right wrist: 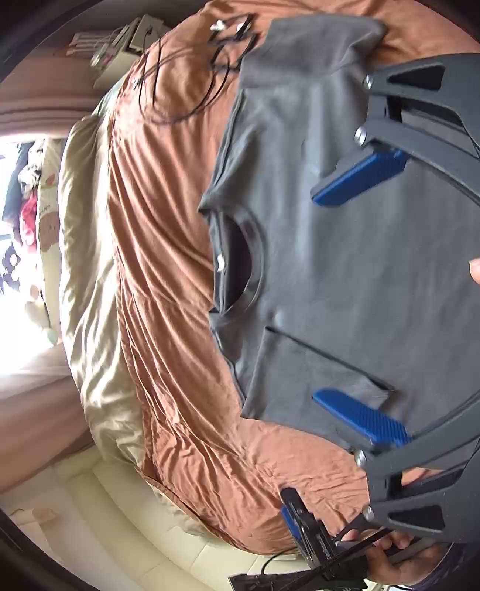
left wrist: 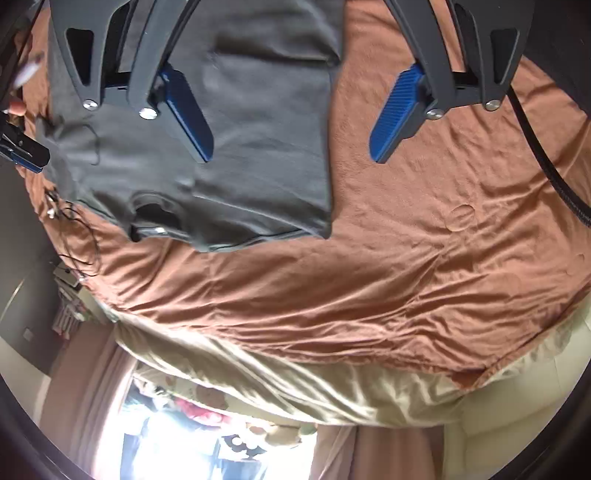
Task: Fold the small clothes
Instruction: 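Withdraw both grippers up from the shirt, then move the right gripper to the shirt's other side edge and grasp it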
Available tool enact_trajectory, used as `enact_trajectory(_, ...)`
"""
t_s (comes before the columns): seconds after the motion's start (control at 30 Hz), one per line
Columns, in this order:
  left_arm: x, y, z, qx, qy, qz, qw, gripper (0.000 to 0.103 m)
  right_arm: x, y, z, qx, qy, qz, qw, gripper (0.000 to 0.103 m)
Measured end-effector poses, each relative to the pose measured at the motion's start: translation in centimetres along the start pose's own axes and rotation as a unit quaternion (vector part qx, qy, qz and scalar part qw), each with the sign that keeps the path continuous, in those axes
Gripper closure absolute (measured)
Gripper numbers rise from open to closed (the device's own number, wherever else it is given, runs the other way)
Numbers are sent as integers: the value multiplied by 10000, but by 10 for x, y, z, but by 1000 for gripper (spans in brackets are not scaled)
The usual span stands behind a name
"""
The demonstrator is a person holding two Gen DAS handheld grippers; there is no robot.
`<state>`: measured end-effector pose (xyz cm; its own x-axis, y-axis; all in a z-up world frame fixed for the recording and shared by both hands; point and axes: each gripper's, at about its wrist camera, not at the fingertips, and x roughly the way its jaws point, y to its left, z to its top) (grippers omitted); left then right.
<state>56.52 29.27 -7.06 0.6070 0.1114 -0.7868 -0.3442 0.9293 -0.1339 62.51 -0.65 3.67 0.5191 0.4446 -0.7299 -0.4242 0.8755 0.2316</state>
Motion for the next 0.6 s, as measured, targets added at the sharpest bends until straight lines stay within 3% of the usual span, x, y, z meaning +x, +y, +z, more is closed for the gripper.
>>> enact_trajectory(0.1,-33,-13,-12,-19,-133,-69,9999,5,-35,-11,-14,75,-7,-50,10000,0)
enact_trajectory(0.3,-82,-39,-46,-205,-79,-415,9989,5,-98,-36,-46,272,62,-199,9994,0)
enact_trajectory(0.6,-130,-81,-87,-98,-112,-677,9976,5,-180,-64,-96,343,-165,-517,9979,0)
